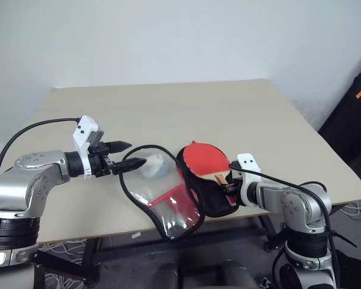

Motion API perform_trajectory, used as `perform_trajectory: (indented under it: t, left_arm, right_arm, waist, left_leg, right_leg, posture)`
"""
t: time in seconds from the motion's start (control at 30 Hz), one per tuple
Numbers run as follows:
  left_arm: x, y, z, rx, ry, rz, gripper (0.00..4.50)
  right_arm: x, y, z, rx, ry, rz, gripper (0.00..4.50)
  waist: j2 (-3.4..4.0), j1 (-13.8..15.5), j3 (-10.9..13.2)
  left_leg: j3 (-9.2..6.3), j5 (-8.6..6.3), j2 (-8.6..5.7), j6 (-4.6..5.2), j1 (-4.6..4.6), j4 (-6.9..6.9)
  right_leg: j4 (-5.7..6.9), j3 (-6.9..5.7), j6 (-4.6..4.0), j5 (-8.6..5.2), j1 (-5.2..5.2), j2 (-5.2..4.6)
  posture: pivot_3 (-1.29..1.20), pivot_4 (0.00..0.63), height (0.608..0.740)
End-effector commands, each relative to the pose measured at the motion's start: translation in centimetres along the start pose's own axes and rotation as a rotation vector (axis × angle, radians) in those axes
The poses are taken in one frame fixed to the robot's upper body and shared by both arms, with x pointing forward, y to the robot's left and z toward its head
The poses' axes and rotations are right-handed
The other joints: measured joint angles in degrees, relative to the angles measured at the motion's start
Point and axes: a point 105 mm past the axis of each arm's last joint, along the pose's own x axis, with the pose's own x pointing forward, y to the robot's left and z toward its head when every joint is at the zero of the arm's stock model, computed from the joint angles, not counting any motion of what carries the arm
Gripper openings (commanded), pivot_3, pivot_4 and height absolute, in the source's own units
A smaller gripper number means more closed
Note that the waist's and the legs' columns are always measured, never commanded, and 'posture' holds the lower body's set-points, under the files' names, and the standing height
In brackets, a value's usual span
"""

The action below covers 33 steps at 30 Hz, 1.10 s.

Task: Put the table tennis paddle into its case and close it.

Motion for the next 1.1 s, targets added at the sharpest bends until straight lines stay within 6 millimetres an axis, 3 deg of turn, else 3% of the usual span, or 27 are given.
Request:
perform_trajectory:
  t: [0.03, 0.83, 0.97, 1.1]
  left_arm:
    - [-0.5, 0.0, 1.1, 0.040, -0.018, 0.007, 4.50]
    - [-0.6, 0.3, 1.2, 0.037, -0.024, 0.023, 4.50]
    - [-0.5, 0.3, 1.3, 0.039, -0.028, 0.020, 4.50]
    - [-0.4, 0.5, 1.4, 0.041, -0.030, 0.019, 4.50]
  right_arm:
    - [-0.4, 0.2, 0.9, -0.005, -0.042, -0.019, 1.14]
    - [0.8, 1.2, 1.2, -0.005, -0.011, -0.044, 1.14]
    - [0.6, 1.5, 1.2, -0.029, -0.015, -0.031, 2.52]
    - [-0.3, 1.8, 2.6, -0.044, -0.068, 0.013, 3.92]
  waist:
    - [0.00, 0.0, 0.0]
    - [0.01, -0.1, 0.0]
    - [0.01, -0.1, 0.0]
    - [0.02, -0.1, 0.0]
  left_leg:
    - [0.00, 0.00, 0.01, 0.00, 0.00, -0.01]
    - [-0.02, 0.00, 0.03, -0.01, 0.01, -0.03]
    - [-0.01, 0.00, 0.03, -0.01, 0.01, -0.03]
    - [-0.01, 0.00, 0.03, 0.00, 0.01, -0.04]
  right_leg:
    - [0.00, 0.00, 0.00, 0.00, -0.01, 0.00]
    - [-0.02, -0.01, -0.04, -0.02, -0.01, 0.00]
    - [-0.03, -0.01, -0.04, -0.02, -0.02, 0.00]
    - [-0.04, -0.01, -0.09, -0.05, -0.01, 0.00]
  posture:
    - [0.00, 0.000, 0.740]
    - [0.00, 0.000, 0.740]
    - [0.00, 0.000, 0.740]
    - [0.00, 0.000, 0.740]
